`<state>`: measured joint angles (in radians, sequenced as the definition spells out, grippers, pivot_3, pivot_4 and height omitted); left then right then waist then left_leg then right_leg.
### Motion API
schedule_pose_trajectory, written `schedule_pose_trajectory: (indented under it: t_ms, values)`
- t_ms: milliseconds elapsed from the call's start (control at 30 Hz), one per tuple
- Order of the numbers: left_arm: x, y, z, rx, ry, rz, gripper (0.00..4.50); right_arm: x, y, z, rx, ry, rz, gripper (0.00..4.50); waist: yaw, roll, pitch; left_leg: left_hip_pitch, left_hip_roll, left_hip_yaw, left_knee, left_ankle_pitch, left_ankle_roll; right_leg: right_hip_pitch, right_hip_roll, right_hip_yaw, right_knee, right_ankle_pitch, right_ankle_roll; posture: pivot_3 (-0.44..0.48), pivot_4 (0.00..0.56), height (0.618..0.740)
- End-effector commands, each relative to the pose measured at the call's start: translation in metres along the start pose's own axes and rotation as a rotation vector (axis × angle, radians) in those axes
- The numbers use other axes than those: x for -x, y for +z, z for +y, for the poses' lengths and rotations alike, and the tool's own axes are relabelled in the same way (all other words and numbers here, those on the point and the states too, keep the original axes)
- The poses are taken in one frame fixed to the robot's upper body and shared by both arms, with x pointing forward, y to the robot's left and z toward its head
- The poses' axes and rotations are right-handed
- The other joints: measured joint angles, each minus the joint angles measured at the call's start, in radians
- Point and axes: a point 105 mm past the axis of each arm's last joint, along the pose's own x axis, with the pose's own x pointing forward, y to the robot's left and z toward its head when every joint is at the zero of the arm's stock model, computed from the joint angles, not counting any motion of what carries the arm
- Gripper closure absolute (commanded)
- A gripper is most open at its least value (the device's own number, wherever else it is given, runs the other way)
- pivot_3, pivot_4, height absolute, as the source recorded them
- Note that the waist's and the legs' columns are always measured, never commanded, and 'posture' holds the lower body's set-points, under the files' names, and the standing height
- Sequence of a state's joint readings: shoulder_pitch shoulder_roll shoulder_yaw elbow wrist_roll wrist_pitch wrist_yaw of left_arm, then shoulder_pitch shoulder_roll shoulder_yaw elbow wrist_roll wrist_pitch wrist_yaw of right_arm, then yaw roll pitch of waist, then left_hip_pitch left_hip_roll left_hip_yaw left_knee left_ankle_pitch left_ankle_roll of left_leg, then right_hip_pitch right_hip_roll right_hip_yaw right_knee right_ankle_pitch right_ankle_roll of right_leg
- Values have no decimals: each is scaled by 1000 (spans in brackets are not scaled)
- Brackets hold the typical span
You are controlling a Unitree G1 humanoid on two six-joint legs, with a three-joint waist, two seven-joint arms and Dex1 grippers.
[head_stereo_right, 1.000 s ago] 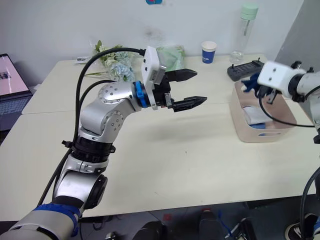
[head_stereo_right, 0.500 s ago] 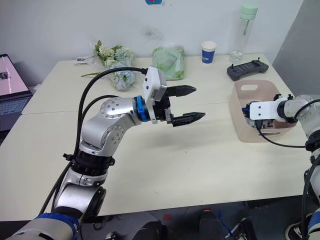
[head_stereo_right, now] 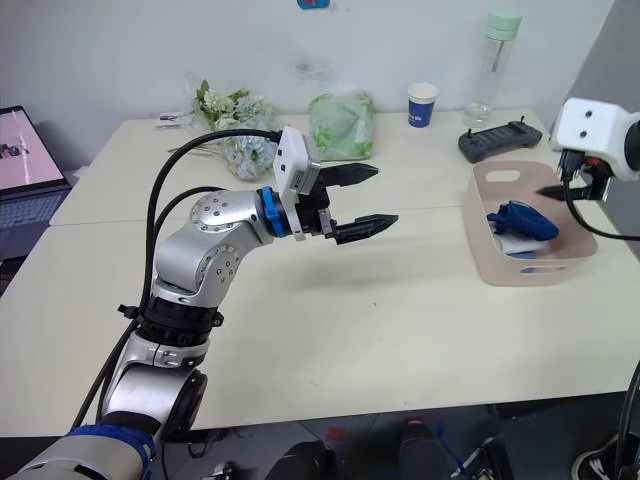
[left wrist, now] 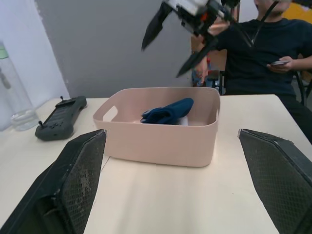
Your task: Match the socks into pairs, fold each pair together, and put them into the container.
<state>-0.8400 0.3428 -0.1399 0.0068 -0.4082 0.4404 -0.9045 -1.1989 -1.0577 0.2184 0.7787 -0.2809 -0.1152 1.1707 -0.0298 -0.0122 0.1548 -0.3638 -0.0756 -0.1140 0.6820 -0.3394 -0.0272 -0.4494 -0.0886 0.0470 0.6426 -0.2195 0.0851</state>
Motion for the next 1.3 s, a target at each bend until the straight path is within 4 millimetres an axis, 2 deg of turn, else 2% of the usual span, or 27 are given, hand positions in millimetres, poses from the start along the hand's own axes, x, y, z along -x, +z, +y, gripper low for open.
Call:
schedule_pose_trajectory:
  t_ms: [33,100,200,233,267,333,367,533,633,700,900,1033,1100,1200,1300]
  values:
    - [-3,18,1,-61,-6,-46,0,-9,-5,-5,15,-83,11,1413,0,0,0,0,0,0,0,0,0,0,0,0,0,0,0,0,150,740]
    - [-3,19,2,-67,-5,-45,0,-21,-10,1,26,-86,29,2181,0,0,0,0,0,1,0,0,0,0,0,0,0,0,0,0,150,740]
    - [-1,21,0,-68,-8,-42,0,-42,-21,21,28,-36,66,3257,-2,0,0,0,0,1,0,0,0,-1,0,0,0,0,0,0,150,740]
    - [-1,21,-1,-65,-10,-41,0,-46,-23,25,19,-25,71,3541,-3,0,0,0,0,1,0,0,0,-1,0,0,0,0,0,0,150,740]
    - [-1,21,-1,-63,-13,-39,0,-48,-26,29,26,-10,84,4023,-3,0,0,0,0,1,0,0,0,-1,0,0,0,0,0,0,150,740]
    - [0,21,-3,-58,-18,-34,0,-56,-29,38,32,23,90,4451,-4,0,0,0,0,1,0,0,0,-1,0,1,0,0,0,0,150,740]
    - [0,20,-4,-56,-20,-32,0,-59,-29,41,20,21,84,4451,-4,0,0,0,0,1,0,0,0,-1,0,1,0,0,0,0,150,740]
    - [1,17,-9,-55,-23,-15,0,-80,-47,80,-30,128,135,4451,-6,0,0,0,0,1,0,0,0,0,0,0,1,0,0,0,150,740]
    - [4,17,-9,-57,-17,-4,0,-82,-43,88,-49,179,108,4451,-10,0,0,0,0,1,1,0,0,0,0,1,1,0,0,0,150,740]
    - [6,16,-8,-58,-10,5,0,-82,-40,85,-53,174,95,4451,-11,0,0,0,0,0,1,0,0,0,0,0,1,0,0,0,150,740]
    - [8,14,-6,-60,2,14,0,-71,-37,64,-30,106,91,4451,-12,0,0,0,0,0,1,0,0,0,0,0,1,0,0,0,150,740]
    - [18,12,1,-68,27,34,0,-45,-23,17,-37,-52,40,4451,-12,1,0,0,0,0,1,0,0,0,0,0,1,0,0,0,150,740]
    - [26,10,6,-71,50,46,0,-34,-17,1,-46,-117,5,4451,-12,1,0,0,0,0,0,0,0,-1,0,1,1,0,0,0,150,740]
    - [41,5,17,-83,117,77,0,-27,7,-15,-154,-188,-155,3921,-17,0,0,0,0,0,0,0,0,-1,0,0,1,0,0,0,150,740]
    - [63,-1,31,-64,232,90,0,-35,48,-10,-295,-171,-400,2896,-25,0,0,1,1,0,0,0,0,0,1,1,1,0,0,0,150,740]
